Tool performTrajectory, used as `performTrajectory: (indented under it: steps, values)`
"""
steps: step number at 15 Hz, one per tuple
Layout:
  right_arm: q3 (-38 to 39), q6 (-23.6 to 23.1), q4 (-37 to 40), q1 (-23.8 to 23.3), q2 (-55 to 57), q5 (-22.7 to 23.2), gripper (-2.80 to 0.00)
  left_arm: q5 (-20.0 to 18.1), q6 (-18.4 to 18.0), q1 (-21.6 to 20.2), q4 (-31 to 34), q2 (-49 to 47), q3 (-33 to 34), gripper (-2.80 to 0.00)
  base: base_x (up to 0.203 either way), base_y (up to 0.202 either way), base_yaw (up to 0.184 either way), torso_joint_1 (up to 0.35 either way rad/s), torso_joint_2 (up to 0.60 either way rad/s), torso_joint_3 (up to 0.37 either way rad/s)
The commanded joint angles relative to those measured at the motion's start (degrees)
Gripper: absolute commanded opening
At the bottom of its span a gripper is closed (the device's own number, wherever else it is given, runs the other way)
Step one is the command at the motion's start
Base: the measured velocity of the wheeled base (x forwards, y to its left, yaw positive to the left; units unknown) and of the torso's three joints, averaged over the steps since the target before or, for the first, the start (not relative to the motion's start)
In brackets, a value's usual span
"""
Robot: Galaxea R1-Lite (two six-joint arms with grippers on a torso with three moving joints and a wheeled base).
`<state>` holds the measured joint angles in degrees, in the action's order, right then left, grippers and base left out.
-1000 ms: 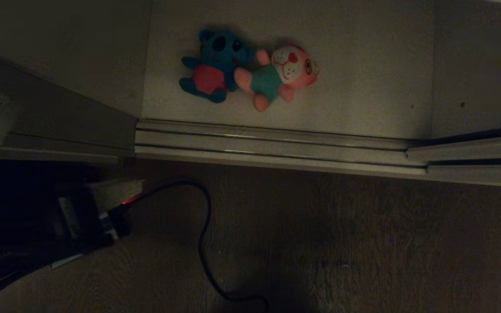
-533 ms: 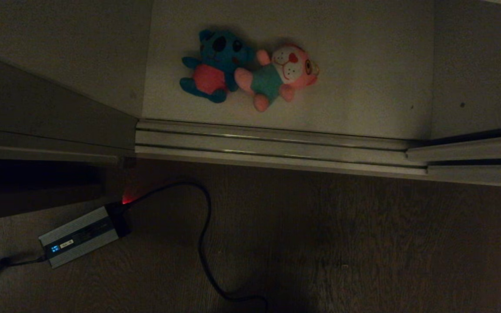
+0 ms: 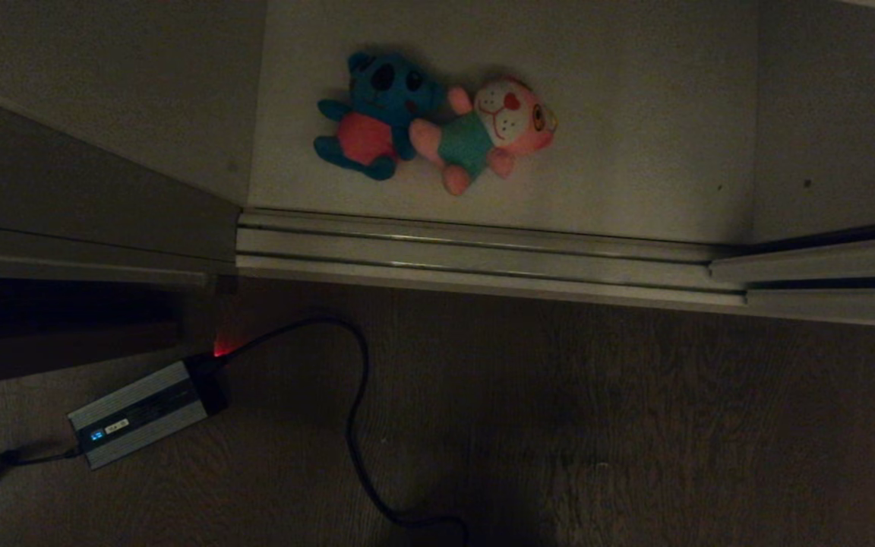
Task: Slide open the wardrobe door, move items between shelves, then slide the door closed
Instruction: Close the door
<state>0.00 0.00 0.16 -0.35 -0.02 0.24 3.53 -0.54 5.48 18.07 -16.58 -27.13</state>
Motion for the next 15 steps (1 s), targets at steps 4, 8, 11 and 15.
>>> performTrajectory:
  steps: [4,8,11,15]
  values:
    - [0.2,0.0,0.0,0.0,0.0,0.0,-2.8,-8.1,-5.9,-6.5,-10.8,5.1,12.8,-2.8,0.0,0.0,0.0,0.0,0.0,0.0]
    - [0.2,0.0,0.0,0.0,0.0,0.0,-2.8,-7.5,-6.5,-5.7,-12.5,16.9,20.7,-2.8,0.0,0.0,0.0,0.0,0.0,0.0]
    - [0.2,0.0,0.0,0.0,0.0,0.0,-2.8,-4.6,-5.6,-5.5,-17.6,16.5,27.2,-2.8,0.0,0.0,0.0,0.0,0.0,0.0]
    - [0.2,0.0,0.0,0.0,0.0,0.1,-2.8,-4.6,-5.6,-5.4,-17.6,16.5,27.1,-2.8,0.0,0.0,0.0,0.0,0.0,0.0]
